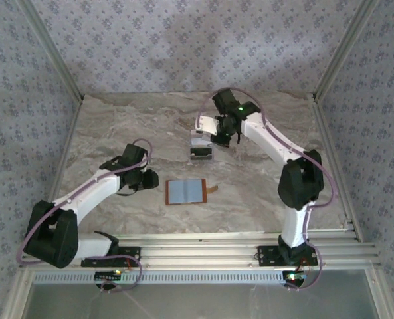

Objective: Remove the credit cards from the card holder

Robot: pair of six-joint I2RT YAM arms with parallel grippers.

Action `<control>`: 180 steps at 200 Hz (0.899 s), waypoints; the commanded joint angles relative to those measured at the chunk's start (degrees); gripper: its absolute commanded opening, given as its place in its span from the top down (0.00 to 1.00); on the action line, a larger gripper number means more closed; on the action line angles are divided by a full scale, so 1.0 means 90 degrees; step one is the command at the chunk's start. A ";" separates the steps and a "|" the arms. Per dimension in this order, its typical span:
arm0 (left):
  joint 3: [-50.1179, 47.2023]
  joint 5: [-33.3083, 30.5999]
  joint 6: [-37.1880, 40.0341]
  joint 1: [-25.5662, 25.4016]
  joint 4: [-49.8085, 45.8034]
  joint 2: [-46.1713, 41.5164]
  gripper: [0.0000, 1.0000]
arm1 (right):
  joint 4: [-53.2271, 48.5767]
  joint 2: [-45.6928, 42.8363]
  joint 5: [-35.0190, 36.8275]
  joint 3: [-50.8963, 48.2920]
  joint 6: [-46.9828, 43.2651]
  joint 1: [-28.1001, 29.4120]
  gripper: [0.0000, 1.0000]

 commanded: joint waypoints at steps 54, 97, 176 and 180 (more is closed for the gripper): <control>-0.0187 0.0046 -0.0315 0.0015 0.0233 -0.0175 0.68 | -0.1010 0.1473 0.0041 0.1999 -0.1171 0.0034 1.00; -0.0186 -0.0005 -0.0347 0.0015 0.0209 -0.0098 0.68 | -0.0913 0.1988 0.0146 0.2507 -0.1521 0.0057 1.00; -0.0128 -0.0132 -0.0371 0.0015 0.0112 -0.0014 0.68 | -0.0753 0.2606 0.0158 0.2821 -0.1826 0.0083 1.00; -0.0139 -0.0129 -0.0375 0.0015 0.0116 -0.0007 0.68 | -0.0756 0.2634 0.0169 0.2820 -0.1837 0.0097 1.00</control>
